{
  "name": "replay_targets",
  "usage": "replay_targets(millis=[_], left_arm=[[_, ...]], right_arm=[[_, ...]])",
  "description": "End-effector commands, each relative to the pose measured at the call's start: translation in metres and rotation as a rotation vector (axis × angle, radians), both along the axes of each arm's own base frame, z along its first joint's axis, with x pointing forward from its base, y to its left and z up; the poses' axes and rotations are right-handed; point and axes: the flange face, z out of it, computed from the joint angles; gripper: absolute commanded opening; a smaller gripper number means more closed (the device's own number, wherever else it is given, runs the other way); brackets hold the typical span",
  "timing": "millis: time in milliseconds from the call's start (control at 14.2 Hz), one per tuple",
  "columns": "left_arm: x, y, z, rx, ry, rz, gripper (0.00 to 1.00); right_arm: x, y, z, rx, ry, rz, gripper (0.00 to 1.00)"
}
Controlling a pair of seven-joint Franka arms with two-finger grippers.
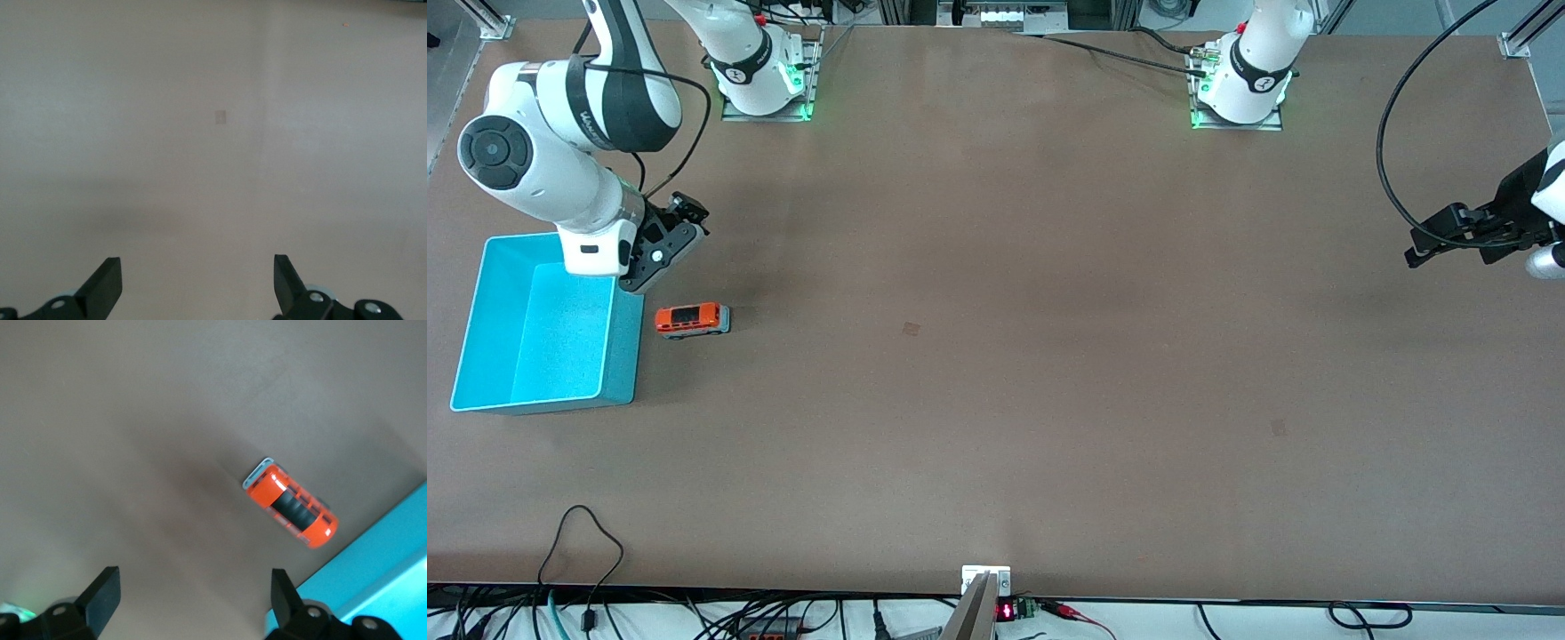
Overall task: Wind up bus and store in blue box
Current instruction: 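Lower the right gripper over the bus beside the cyan box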
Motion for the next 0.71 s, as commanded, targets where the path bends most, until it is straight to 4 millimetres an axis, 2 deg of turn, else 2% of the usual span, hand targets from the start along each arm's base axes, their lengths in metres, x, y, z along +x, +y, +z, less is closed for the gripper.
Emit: replay_targets(millis=[0, 141, 283, 636], left_arm=[[-0.004, 0.003, 0.002, 0.007, 0.017, -0.010, 1.00], [-0.005, 0.002, 0.002, 0.009, 0.020, -0.012, 1.00], [-0.005, 0.002, 0.001, 0.009, 0.023, -0.012, 1.00], [-0.005, 0.002, 0.001, 0.011, 0.023, -0.012, 1.00]], right_arm=[[-0.011, -0.014, -0.020, 0.010, -0.059, 0.209, 1.00], [-0.005, -0.025, -0.037, -0.019, -0.073, 0.367, 1.00], [0.002, -0.026, -0.050, -0.032, -0.087, 0.559, 1.00], [0.013, -0.050, -0.105, 0.019, -0.130, 0.832, 1.00]])
